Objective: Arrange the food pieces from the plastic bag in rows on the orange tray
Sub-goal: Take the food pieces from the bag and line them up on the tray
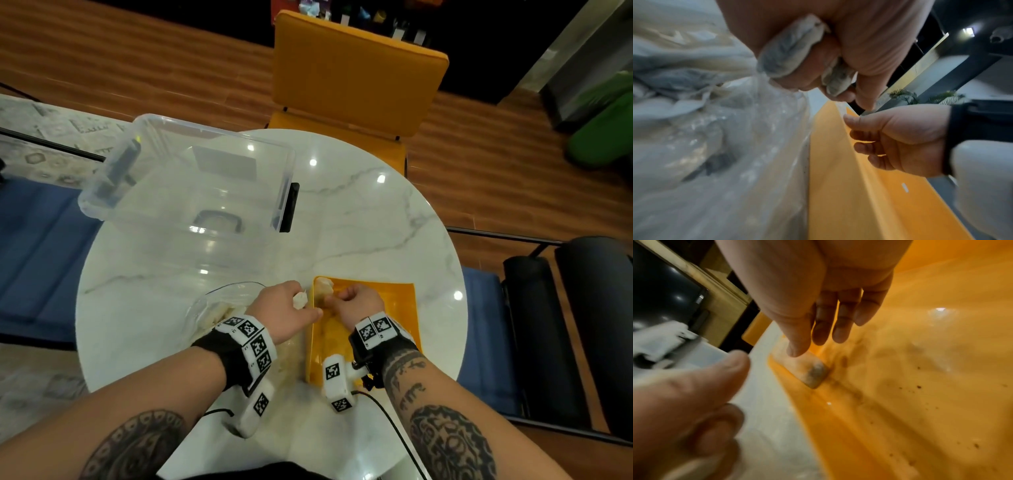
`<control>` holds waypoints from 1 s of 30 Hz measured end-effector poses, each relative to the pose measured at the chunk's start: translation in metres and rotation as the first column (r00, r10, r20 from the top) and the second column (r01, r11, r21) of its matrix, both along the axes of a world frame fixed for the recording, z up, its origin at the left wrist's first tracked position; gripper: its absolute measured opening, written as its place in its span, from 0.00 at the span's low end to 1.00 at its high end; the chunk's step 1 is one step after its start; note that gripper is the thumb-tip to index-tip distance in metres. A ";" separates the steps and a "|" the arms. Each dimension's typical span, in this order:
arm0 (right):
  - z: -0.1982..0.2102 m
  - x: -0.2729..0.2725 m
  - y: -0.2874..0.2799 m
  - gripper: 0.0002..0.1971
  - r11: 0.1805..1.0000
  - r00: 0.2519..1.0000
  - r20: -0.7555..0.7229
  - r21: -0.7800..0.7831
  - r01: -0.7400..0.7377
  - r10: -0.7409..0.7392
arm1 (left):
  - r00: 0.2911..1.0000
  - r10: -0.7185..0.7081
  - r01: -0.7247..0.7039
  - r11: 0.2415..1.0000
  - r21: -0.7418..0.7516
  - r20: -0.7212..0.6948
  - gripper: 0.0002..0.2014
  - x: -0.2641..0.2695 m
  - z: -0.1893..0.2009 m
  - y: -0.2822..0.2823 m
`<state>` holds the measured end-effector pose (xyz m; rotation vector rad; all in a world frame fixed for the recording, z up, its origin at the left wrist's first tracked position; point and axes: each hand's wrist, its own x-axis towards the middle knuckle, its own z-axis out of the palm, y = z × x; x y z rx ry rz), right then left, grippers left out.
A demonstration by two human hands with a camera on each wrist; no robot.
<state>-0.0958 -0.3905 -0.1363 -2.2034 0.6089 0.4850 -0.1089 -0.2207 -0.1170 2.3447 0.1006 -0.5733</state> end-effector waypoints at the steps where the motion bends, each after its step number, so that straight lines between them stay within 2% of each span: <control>1: 0.007 -0.003 -0.001 0.09 0.998 0.998 0.055 0.054 -0.024 0.021 | 1.000 0.011 -0.010 0.999 -0.041 0.004 0.18 0.000 0.003 0.000; 3: 0.027 -0.012 0.000 0.04 0.969 0.982 0.182 0.229 -0.093 0.051 | 1.000 0.019 -0.018 0.992 -0.127 0.002 0.16 0.001 0.009 -0.001; 4: 0.039 -0.017 0.001 0.06 0.940 0.971 0.224 0.306 -0.153 0.086 | 1.000 0.012 -0.012 0.986 -0.169 -0.002 0.16 0.001 0.013 -0.002; 6: 0.058 -0.026 0.003 0.09 0.886 0.944 0.276 0.371 -0.279 0.181 | 1.000 -0.028 0.027 0.968 -0.249 -0.002 0.14 -0.001 0.021 -0.003; 7: 0.065 -0.029 0.004 0.07 0.877 0.934 0.287 0.367 -0.311 0.211 | 0.998 -0.055 0.054 0.959 -0.277 0.002 0.13 -0.002 0.023 -0.004; 10: 0.075 -0.031 0.004 0.06 0.884 0.935 0.299 0.363 -0.296 0.190 | 0.996 -0.089 0.089 0.934 -0.347 0.016 0.13 -0.007 0.034 -0.008; 15: 0.089 -0.029 -0.009 0.08 0.875 0.944 0.329 0.447 -0.187 0.034 | 0.999 -0.020 0.003 0.836 -0.548 -0.025 0.19 -0.011 0.045 -0.009; 18: 0.101 -0.027 -0.019 0.07 0.877 0.933 0.359 0.438 -0.195 0.028 | 1.000 0.013 -0.013 0.837 -0.547 -0.004 0.07 -0.012 0.053 -0.008; 20: 0.105 -0.026 -0.022 0.05 0.888 0.919 0.387 0.393 -0.240 0.078 | 0.999 0.037 -0.023 0.842 -0.538 0.016 0.04 -0.013 0.057 -0.007; 24: 0.106 -0.026 -0.023 0.05 0.899 0.878 0.451 0.301 -0.318 0.160 | 0.999 0.016 0.012 0.859 -0.512 0.050 0.07 -0.012 0.059 -0.007; 28: 0.098 -0.028 -0.021 0.09 0.909 0.873 0.462 0.277 -0.311 0.158 | 0.993 0.100 -0.051 0.836 -0.547 0.061 0.05 -0.011 0.061 -0.009; 30: 0.091 -0.029 -0.018 0.05 0.916 0.878 0.431 0.227 -0.330 0.209 | 0.990 0.130 -0.079 0.840 -0.536 0.058 0.05 -0.011 0.059 -0.010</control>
